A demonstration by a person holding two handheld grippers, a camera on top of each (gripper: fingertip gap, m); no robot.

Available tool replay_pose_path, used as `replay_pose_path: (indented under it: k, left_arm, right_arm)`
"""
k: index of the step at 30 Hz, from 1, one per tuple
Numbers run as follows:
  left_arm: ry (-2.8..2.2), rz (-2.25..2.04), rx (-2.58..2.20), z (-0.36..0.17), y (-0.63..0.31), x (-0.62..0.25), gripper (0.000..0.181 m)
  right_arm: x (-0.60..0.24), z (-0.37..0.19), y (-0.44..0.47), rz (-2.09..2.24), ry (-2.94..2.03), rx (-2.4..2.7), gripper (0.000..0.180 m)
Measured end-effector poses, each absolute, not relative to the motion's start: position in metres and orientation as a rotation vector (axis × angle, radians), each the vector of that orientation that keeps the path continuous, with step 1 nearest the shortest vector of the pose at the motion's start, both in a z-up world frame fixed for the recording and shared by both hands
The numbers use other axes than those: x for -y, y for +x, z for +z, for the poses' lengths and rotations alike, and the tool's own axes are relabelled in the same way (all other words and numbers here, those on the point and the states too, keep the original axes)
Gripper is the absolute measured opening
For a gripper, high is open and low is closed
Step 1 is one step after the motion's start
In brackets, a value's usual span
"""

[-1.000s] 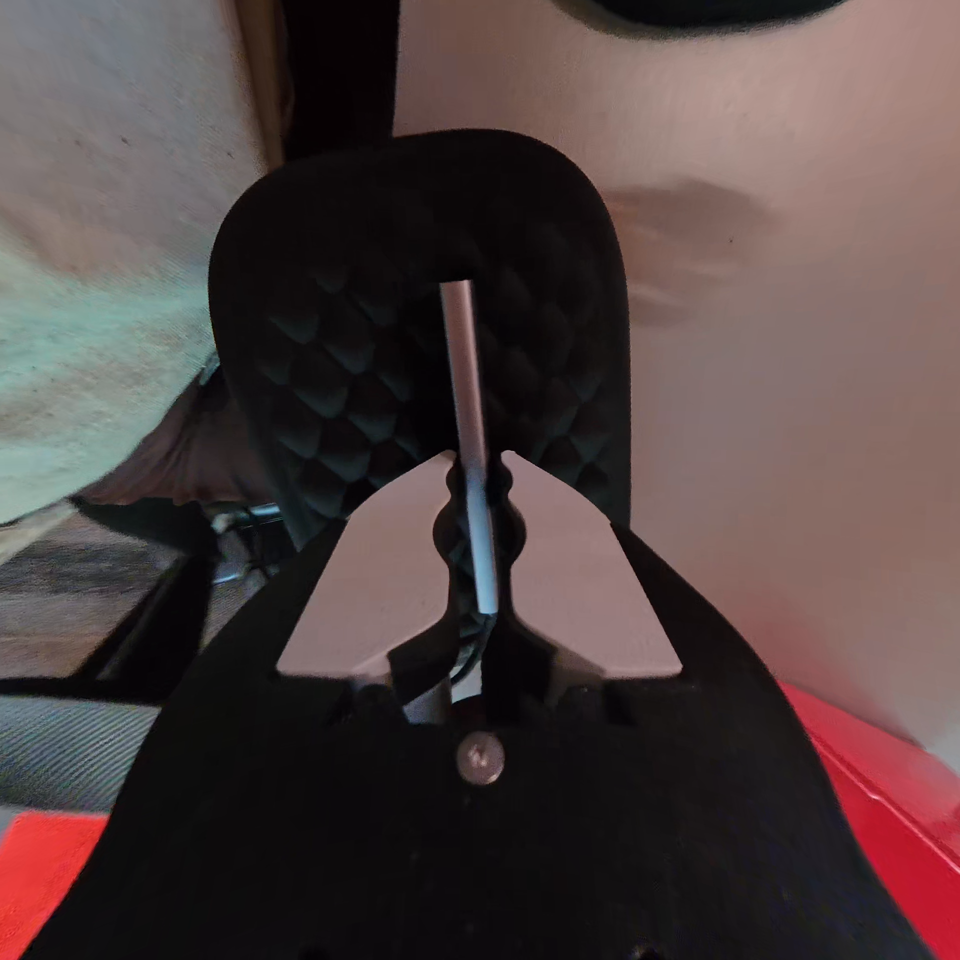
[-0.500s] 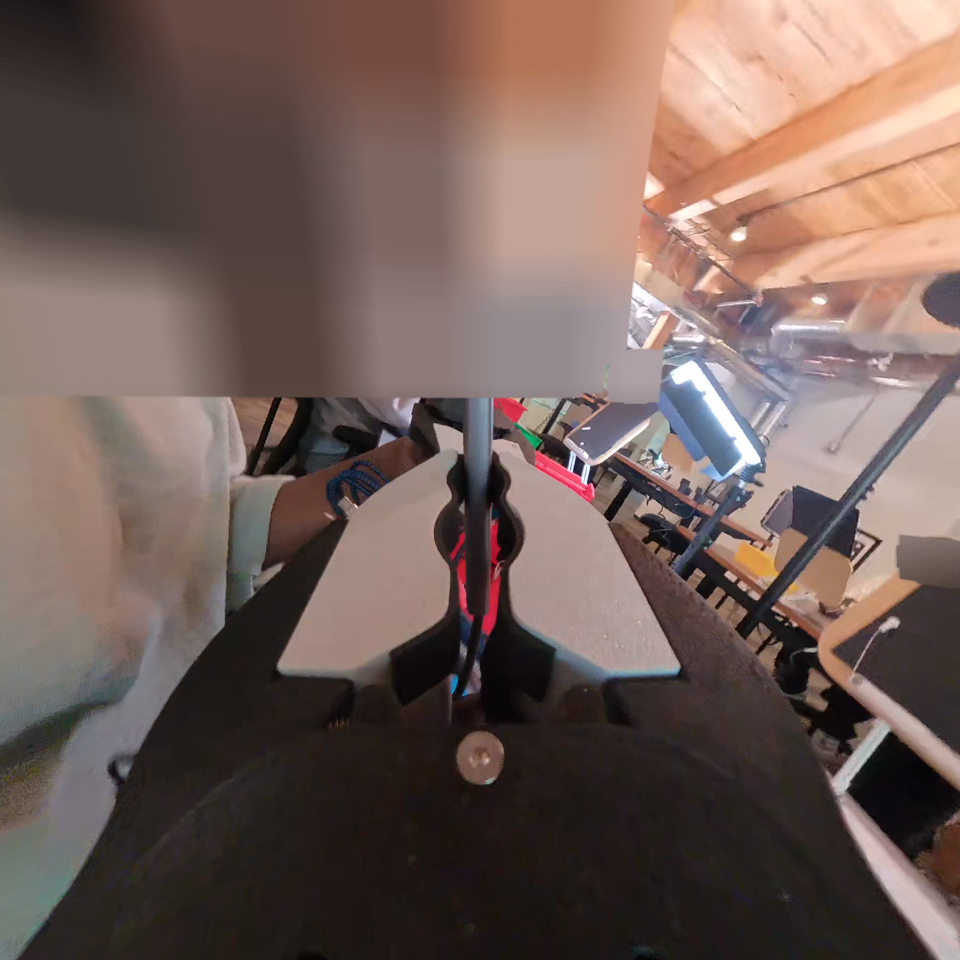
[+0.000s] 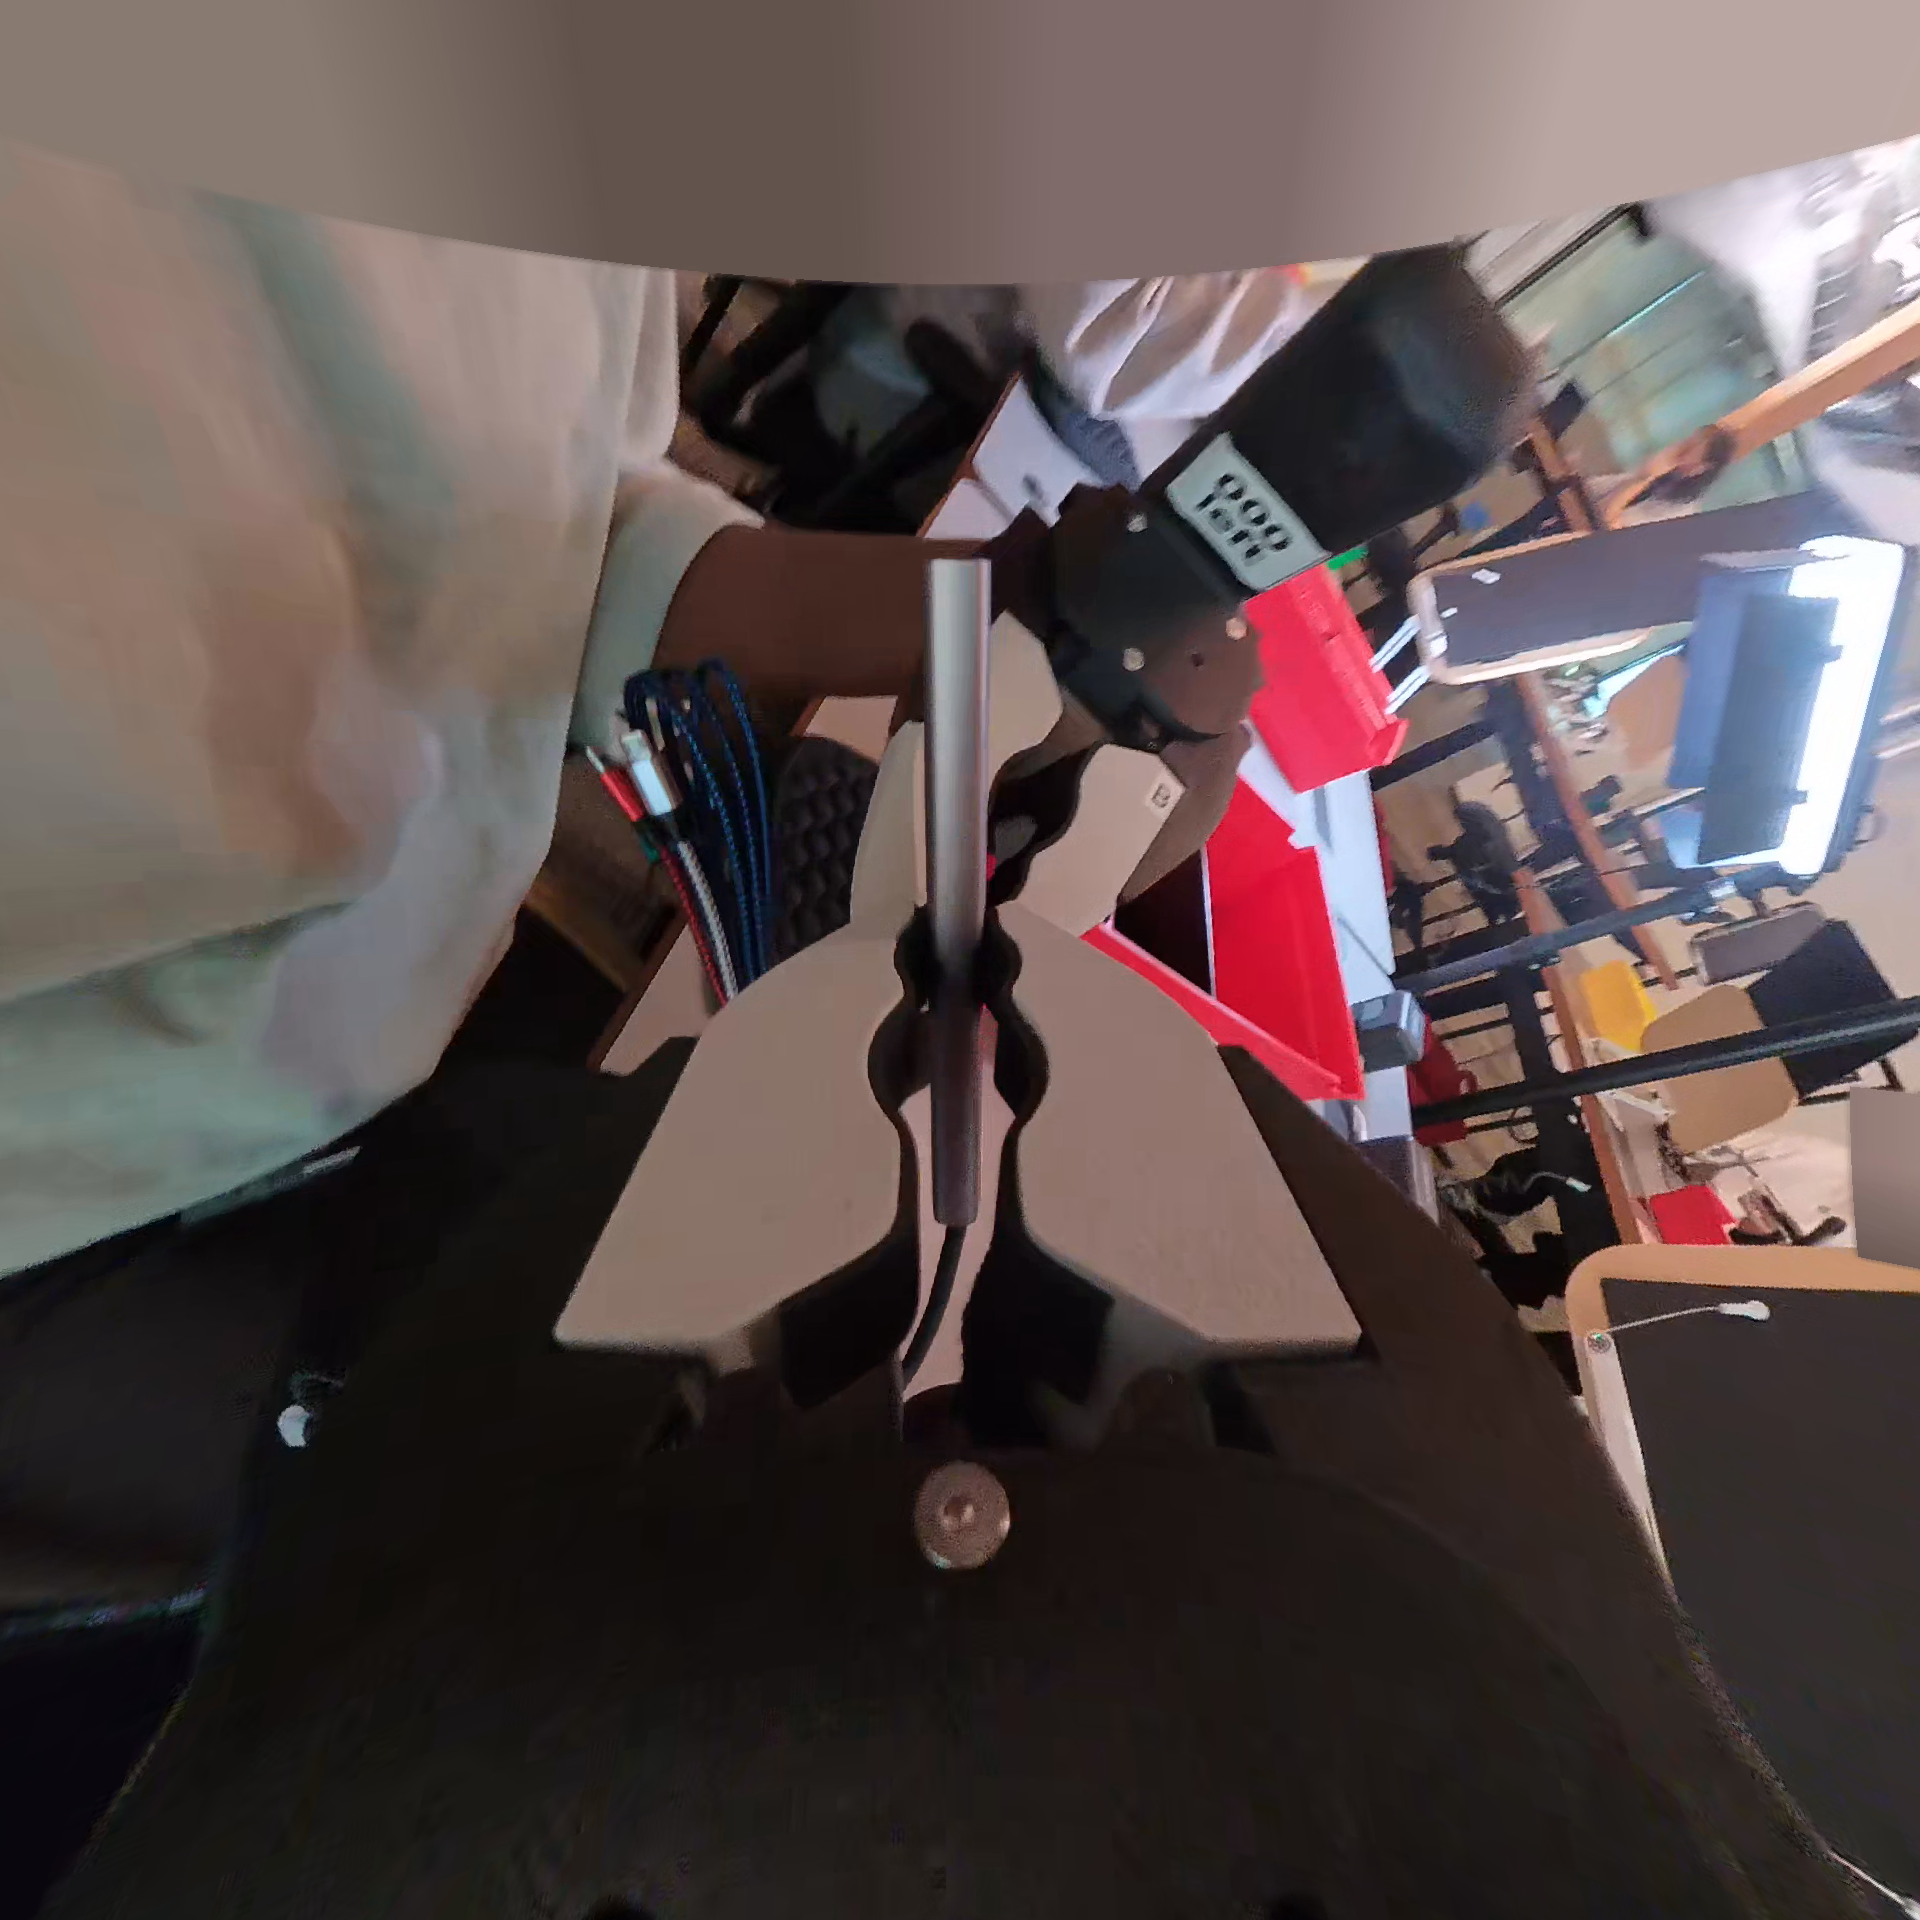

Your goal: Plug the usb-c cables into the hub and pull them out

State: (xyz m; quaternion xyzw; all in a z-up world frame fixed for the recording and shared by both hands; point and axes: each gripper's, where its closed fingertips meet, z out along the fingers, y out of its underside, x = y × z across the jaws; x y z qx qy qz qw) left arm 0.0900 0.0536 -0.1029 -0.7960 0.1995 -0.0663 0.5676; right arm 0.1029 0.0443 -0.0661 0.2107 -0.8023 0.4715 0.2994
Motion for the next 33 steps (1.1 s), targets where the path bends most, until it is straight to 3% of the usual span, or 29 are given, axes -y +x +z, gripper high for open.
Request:
replay_pose_path:
  k: [19,33]
  left_arm:
    - [-1.962,-0.238,-0.511,-0.126,0.094,-0.054,0.011]
    - [-1.999,-0.357,-0.543,-0.144,0.098,-0.056,0.011]
  right_arm:
    - [-0.039,-0.108,0.098,0.8,0.805,2.403,0.009]
    - [-0.046,-0.126,0.097,0.766,0.822,2.453,0.009]
